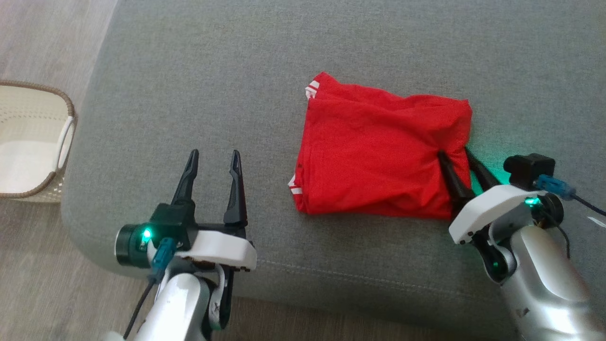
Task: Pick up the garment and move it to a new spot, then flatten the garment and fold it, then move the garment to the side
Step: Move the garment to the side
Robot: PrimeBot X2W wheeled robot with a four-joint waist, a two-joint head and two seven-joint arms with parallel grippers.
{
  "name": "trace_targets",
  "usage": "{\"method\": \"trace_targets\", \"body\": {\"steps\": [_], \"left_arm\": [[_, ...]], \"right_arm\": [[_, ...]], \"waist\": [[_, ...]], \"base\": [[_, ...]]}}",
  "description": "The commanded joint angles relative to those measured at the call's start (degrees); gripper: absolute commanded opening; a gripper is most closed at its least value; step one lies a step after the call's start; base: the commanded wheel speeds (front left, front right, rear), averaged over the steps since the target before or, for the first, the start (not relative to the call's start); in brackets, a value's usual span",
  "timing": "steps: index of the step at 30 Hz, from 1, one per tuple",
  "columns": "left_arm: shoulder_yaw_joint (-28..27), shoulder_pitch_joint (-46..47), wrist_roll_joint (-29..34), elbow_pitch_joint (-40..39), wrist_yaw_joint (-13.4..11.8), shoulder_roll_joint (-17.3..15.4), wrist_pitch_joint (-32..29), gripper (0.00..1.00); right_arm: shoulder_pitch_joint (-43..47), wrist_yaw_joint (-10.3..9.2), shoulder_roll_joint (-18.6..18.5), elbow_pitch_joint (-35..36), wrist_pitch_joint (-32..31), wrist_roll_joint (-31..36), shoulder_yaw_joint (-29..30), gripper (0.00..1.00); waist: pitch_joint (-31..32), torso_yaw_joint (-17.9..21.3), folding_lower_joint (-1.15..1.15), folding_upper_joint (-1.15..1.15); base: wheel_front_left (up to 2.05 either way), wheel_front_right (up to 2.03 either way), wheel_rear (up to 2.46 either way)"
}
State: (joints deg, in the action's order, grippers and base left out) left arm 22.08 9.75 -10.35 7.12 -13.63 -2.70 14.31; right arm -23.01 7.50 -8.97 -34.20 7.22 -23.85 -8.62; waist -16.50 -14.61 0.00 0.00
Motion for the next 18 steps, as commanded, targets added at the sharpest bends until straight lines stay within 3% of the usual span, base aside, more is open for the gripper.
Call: {"method": "trace_targets", "body": {"steps": [1, 11, 18], "left_arm": [[-1.44, 1.77, -0.52, -1.6, -0.26, -0.18, 0.69, 1.0], [-1.86, 1.6, 0.57, -1.32, 0.22, -0.18, 0.69, 1.0], [-2.54, 2.44, 2.96, -1.7, 1.26, -0.18, 0.69, 1.0]], "right_arm": [[-0.93, -0.01, -0.08, 0.44, -0.37, -0.11, -1.96, 0.0], [-3.8, -0.01, -4.03, -1.87, 4.02, 9.14, -5.21, 0.0], [-7.43, -0.01, -7.94, 0.83, 4.54, 14.6, -5.99, 0.0]], "waist": [[0.13, -0.07, 0.0, 0.0], [1.84, 1.93, 0.0, 0.0], [1.88, 7.4, 0.0, 0.0]], "base": [[0.0, 0.0, 0.0], [0.0, 0.0, 0.0], [0.0, 0.0, 0.0]]}}
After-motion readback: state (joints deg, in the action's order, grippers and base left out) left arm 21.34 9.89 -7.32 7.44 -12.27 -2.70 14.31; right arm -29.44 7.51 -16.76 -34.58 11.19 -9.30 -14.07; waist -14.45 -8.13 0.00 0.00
